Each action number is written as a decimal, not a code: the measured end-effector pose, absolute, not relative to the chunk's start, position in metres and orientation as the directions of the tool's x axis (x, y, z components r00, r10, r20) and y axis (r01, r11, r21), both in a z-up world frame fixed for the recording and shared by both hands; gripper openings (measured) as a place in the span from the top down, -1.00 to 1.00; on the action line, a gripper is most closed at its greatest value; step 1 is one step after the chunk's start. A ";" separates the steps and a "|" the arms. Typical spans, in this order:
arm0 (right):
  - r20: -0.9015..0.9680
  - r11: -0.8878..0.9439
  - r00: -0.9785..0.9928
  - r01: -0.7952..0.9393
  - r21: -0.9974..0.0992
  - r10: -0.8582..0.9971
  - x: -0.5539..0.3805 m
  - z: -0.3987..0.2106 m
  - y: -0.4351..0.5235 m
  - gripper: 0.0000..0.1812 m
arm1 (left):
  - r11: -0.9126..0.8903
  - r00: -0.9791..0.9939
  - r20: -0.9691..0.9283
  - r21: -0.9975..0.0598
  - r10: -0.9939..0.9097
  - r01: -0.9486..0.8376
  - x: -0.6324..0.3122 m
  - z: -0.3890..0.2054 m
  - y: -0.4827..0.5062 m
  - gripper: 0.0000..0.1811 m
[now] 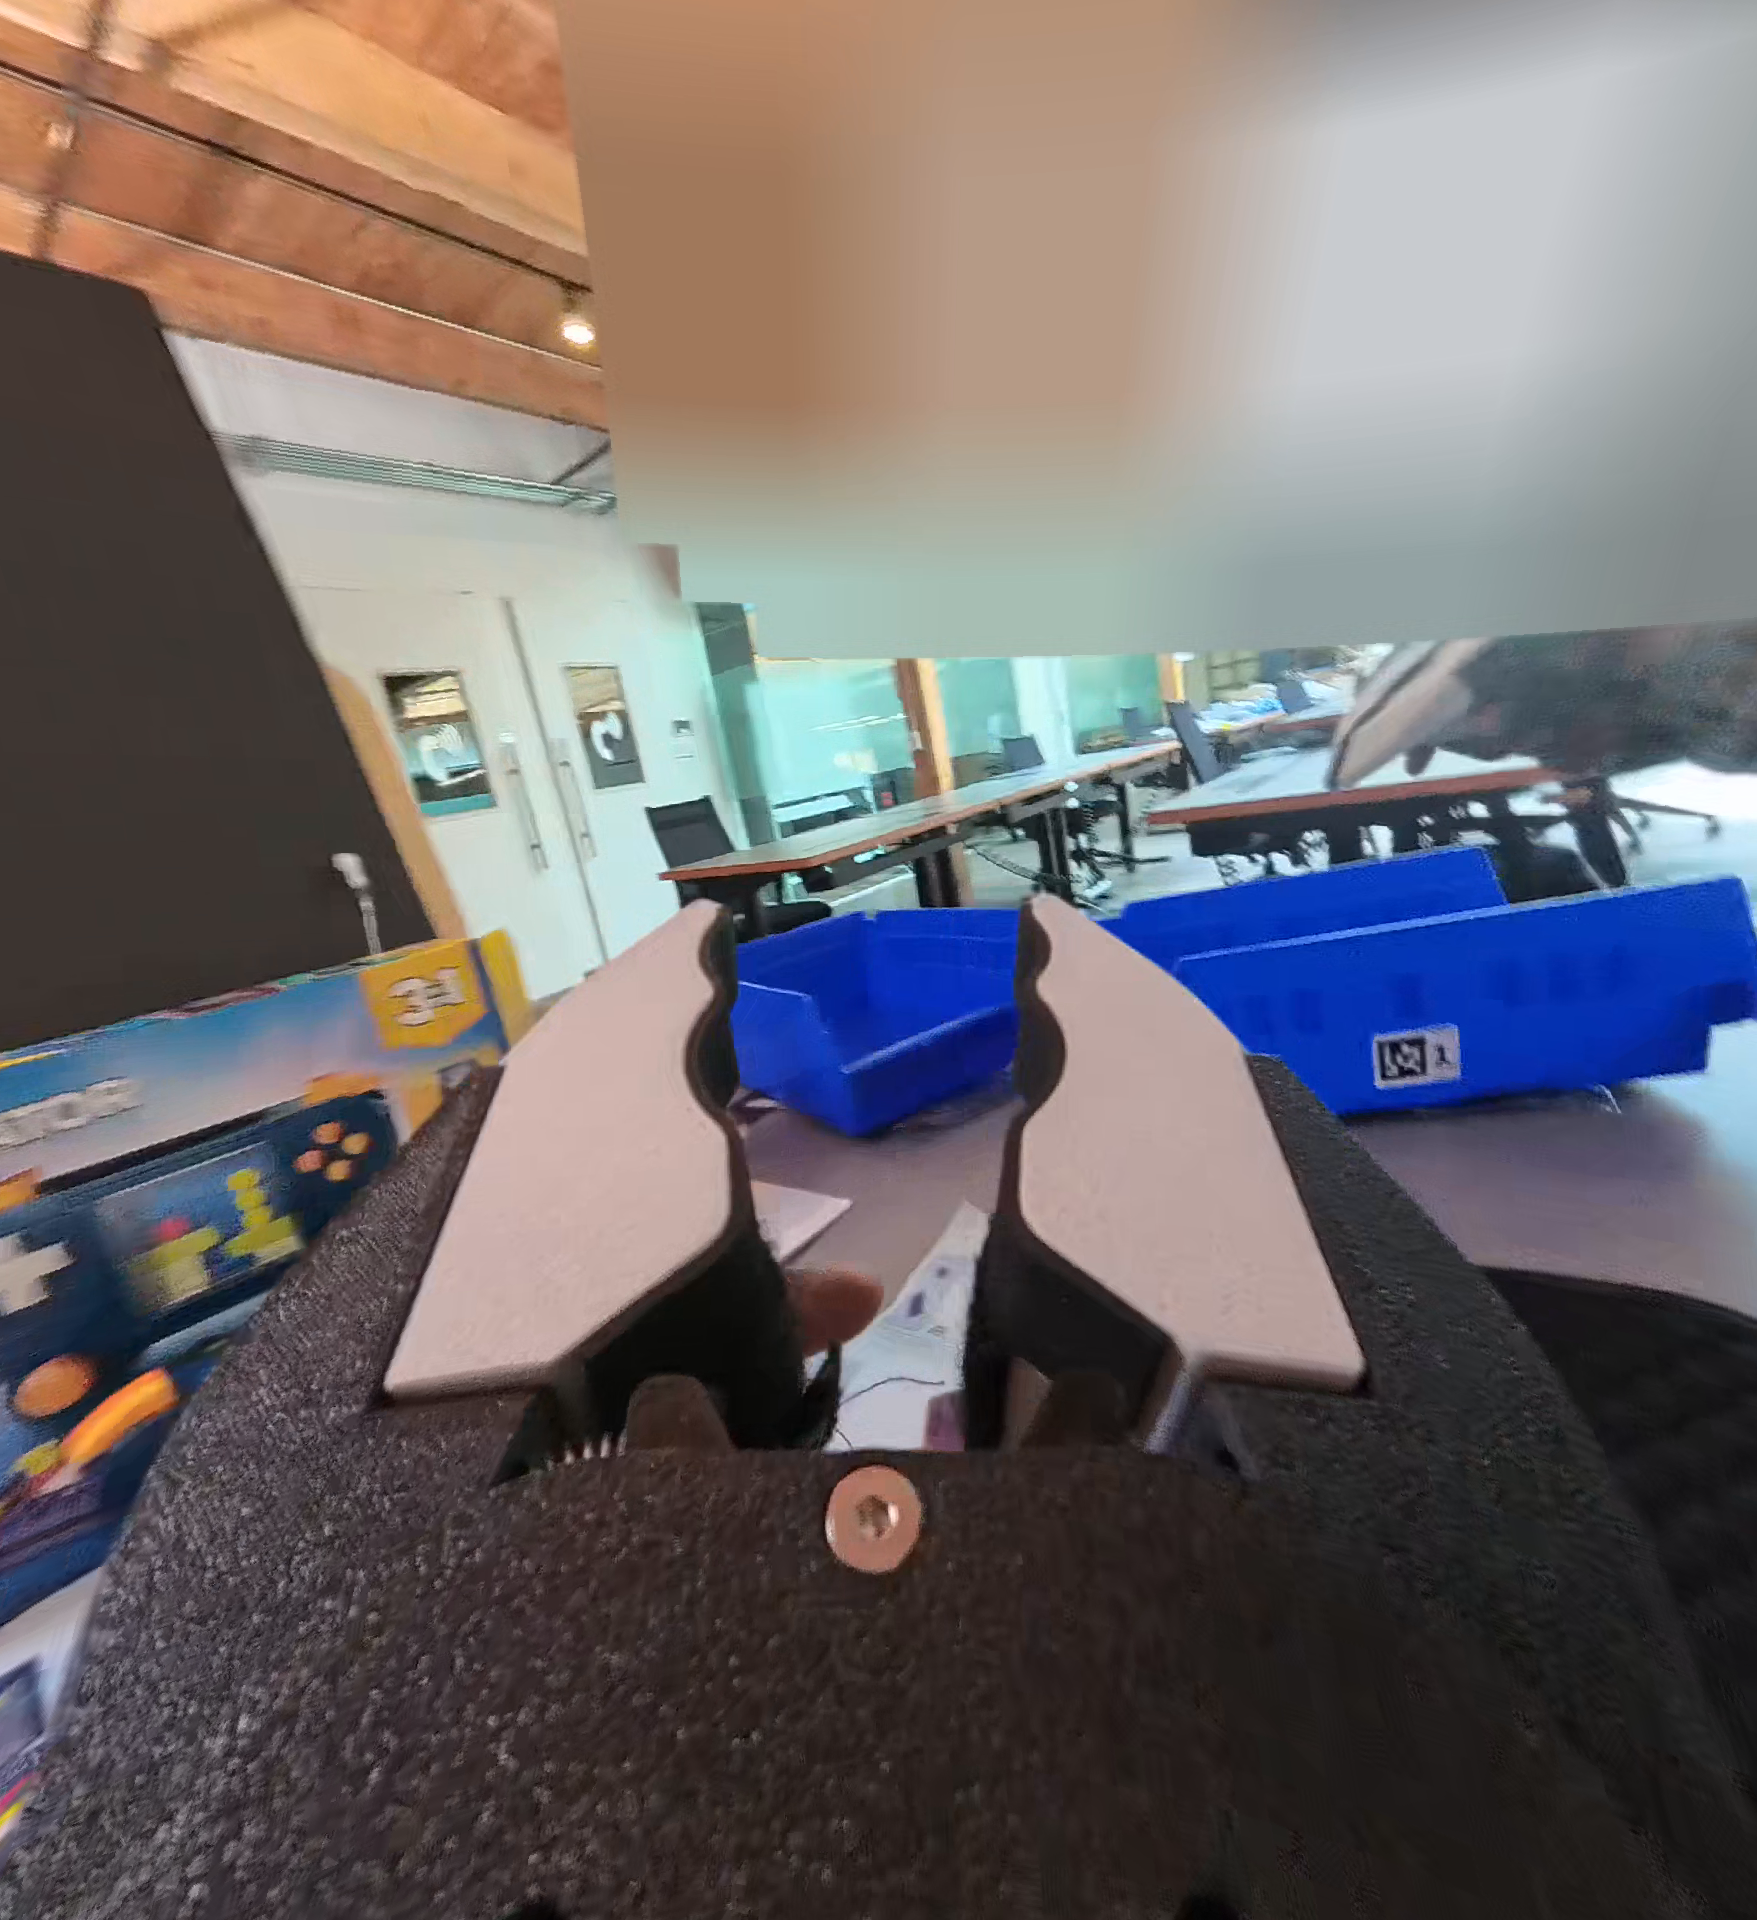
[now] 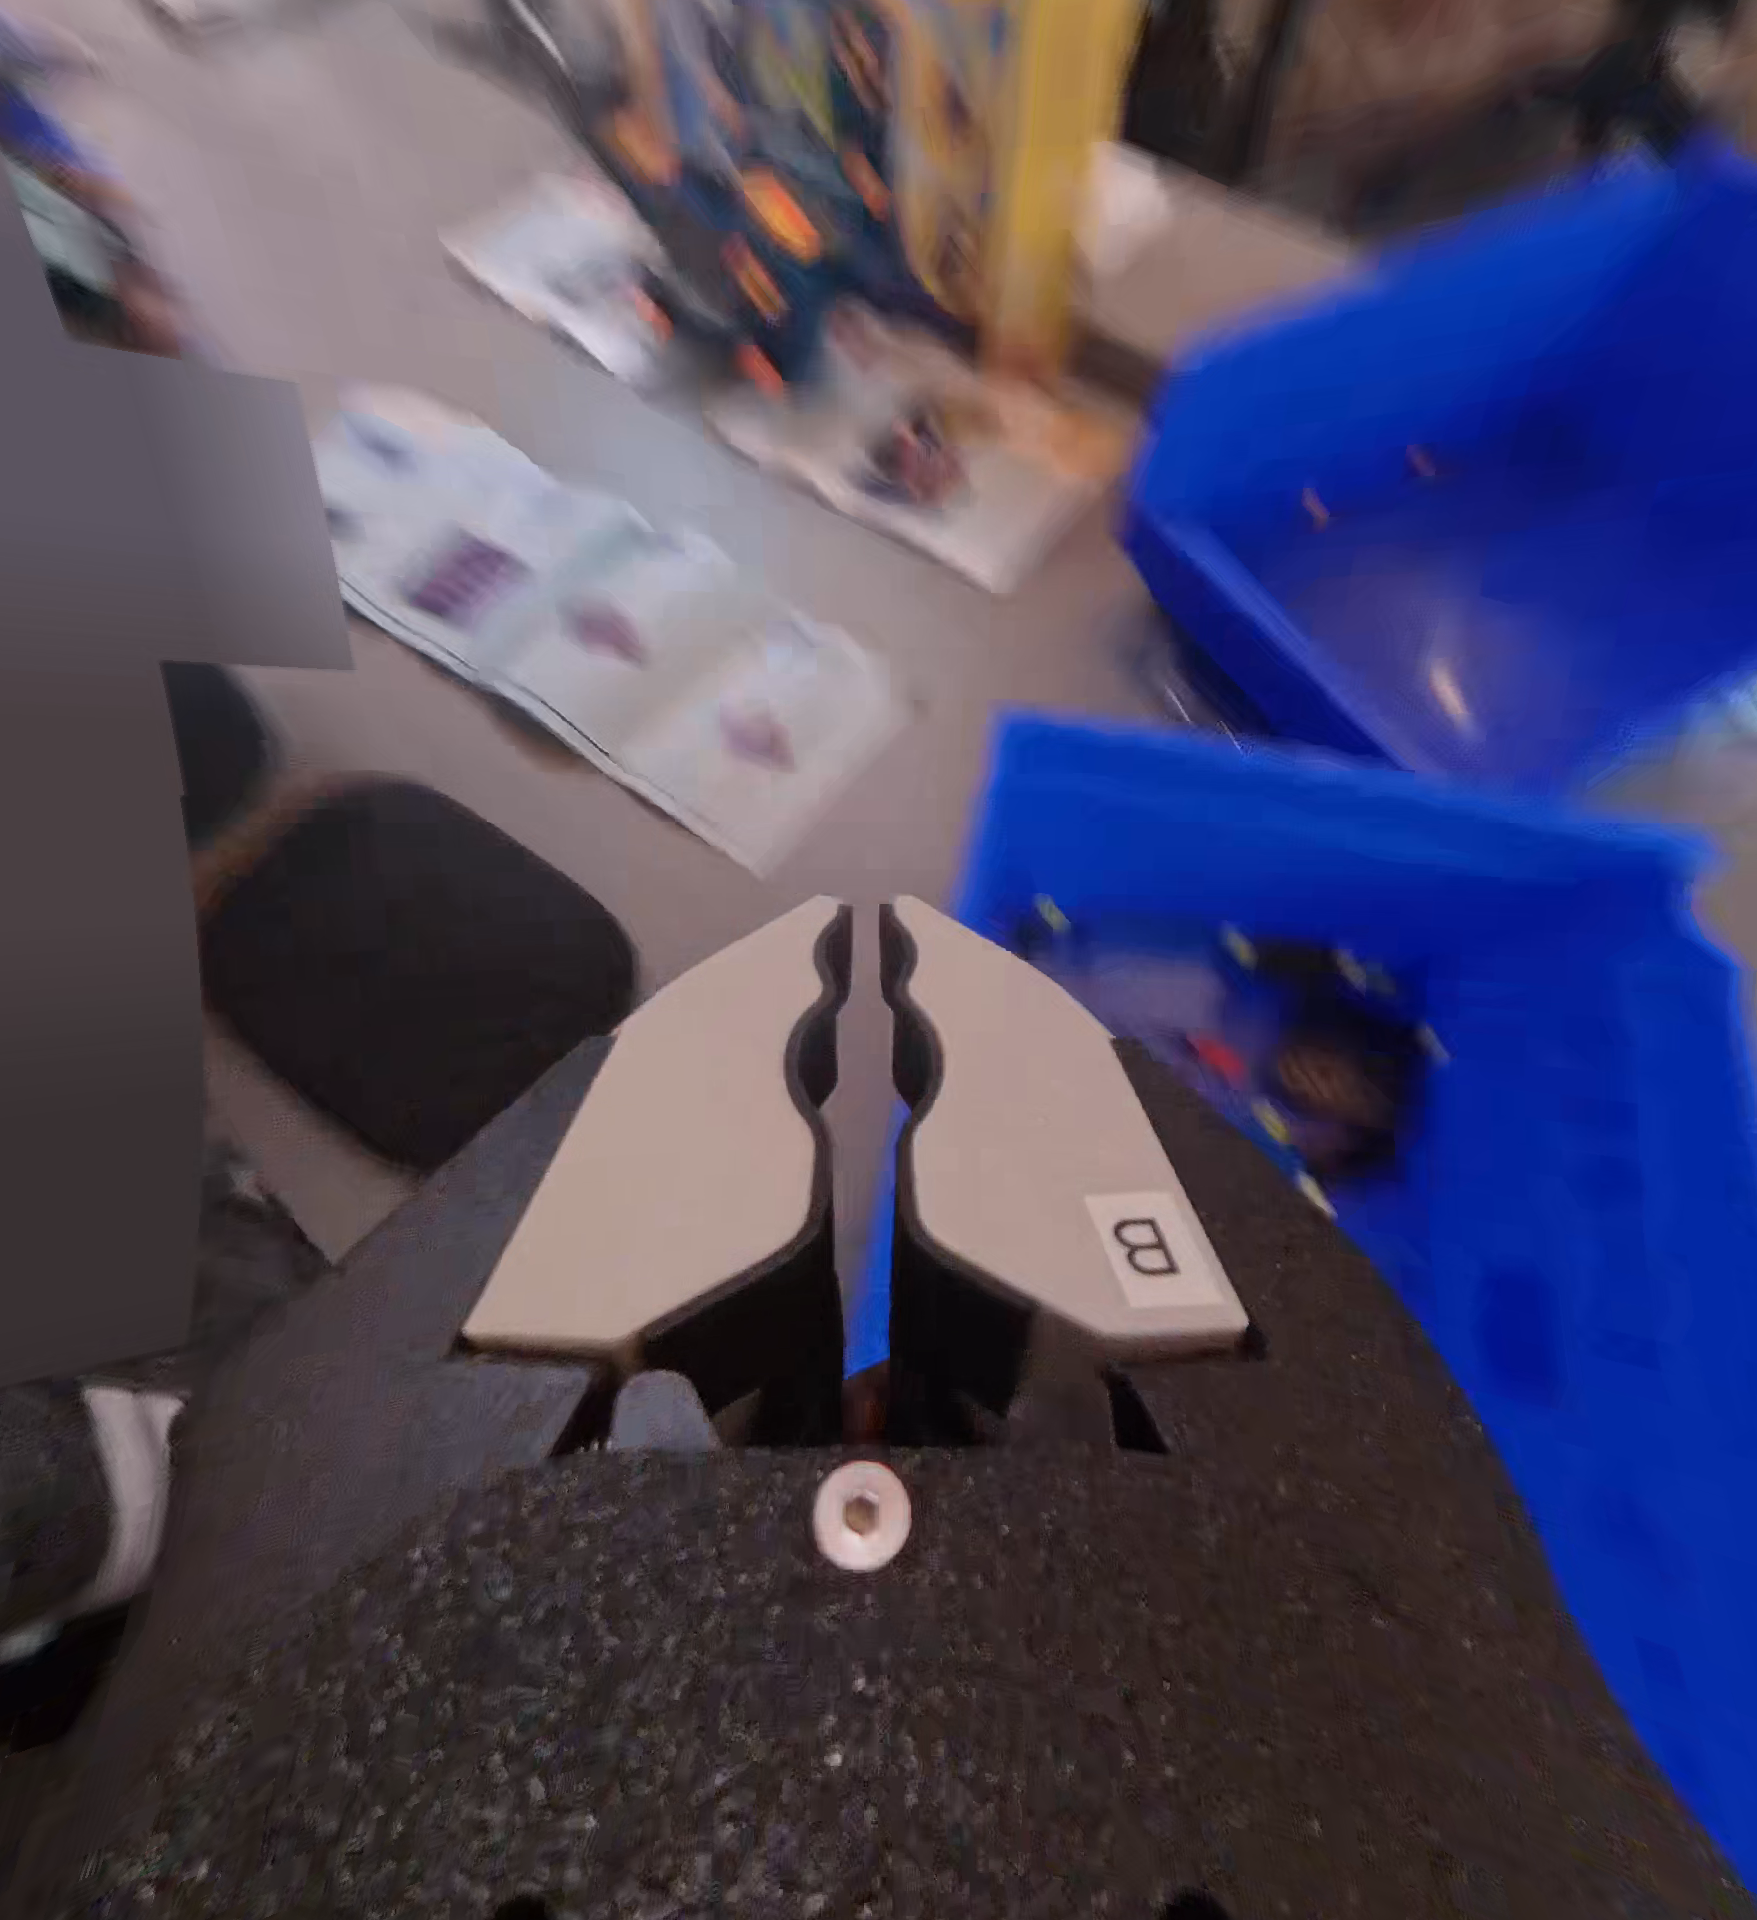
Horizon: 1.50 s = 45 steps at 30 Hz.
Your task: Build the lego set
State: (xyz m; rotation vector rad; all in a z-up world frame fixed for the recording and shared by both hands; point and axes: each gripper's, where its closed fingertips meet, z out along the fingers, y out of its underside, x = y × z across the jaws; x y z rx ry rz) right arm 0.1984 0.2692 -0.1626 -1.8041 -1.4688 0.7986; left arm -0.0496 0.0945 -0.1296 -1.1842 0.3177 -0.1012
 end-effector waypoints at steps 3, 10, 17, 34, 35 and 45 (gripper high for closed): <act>-0.073 -0.234 0.241 0.749 -0.619 0.968 0.241 -0.216 0.291 0.93 | 0.348 0.906 -0.265 -0.926 -0.330 -0.144 -0.025 -0.149 0.108 0.44; -0.250 -0.318 0.210 0.770 -0.554 0.945 0.220 -0.262 0.242 0.73 | 0.287 0.878 -0.272 -0.944 -0.393 -0.164 -0.021 -0.178 0.117 0.48; -0.287 -0.245 0.081 0.764 -0.597 0.954 0.178 -0.247 0.207 0.65 | 0.295 0.879 -0.267 -0.943 -0.394 -0.154 -0.025 -0.179 0.113 0.48; -0.044 -0.267 0.279 0.846 -0.461 0.959 0.197 -0.315 0.281 0.86 | 0.243 0.883 -0.238 -0.959 -0.405 -0.147 -0.031 -0.195 0.118 0.49; -0.038 -0.273 0.289 0.846 -0.457 0.957 0.197 -0.316 0.282 0.86 | 0.242 0.882 -0.240 -0.959 -0.405 -0.150 -0.031 -0.196 0.118 0.49; -0.037 -0.297 0.309 0.864 -0.408 0.950 0.199 -0.332 0.282 0.86 | 0.239 0.877 -0.247 -0.958 -0.412 -0.158 -0.029 -0.197 0.117 0.49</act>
